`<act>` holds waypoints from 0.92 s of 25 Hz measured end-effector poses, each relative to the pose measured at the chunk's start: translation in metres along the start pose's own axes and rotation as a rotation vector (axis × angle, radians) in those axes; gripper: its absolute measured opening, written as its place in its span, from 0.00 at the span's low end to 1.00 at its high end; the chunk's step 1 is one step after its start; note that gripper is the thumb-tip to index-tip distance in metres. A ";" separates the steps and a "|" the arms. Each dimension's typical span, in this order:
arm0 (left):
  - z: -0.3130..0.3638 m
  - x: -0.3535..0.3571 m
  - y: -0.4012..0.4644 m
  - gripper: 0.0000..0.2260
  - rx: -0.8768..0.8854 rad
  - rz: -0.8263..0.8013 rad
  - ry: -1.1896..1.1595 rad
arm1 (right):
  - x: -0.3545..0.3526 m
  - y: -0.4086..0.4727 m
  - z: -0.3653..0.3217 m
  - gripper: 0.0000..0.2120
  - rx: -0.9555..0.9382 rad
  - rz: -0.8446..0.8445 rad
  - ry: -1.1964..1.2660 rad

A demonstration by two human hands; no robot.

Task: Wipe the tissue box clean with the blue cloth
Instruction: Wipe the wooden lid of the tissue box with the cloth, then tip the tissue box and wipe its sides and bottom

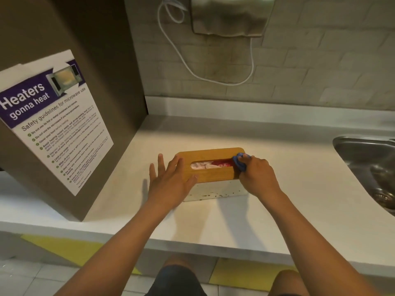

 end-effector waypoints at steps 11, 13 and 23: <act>0.085 0.005 0.000 0.43 0.356 -0.049 0.161 | -0.005 -0.020 0.021 0.19 0.089 -0.074 0.133; 0.076 -0.001 0.010 0.32 0.324 -0.009 0.091 | -0.006 -0.020 0.024 0.18 0.099 -0.090 0.161; 0.064 -0.032 0.043 0.22 0.342 -0.236 -0.192 | -0.013 -0.034 0.087 0.12 0.399 0.072 0.831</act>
Point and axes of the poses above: each hand's wrist, its own y-axis towards the middle knuckle, its own x-axis out of the palm, z = x × y, the point moved 10 cm from there along y, towards the middle knuckle, and after that the axes turned 8 degrees about x, right-handed, at the moved point
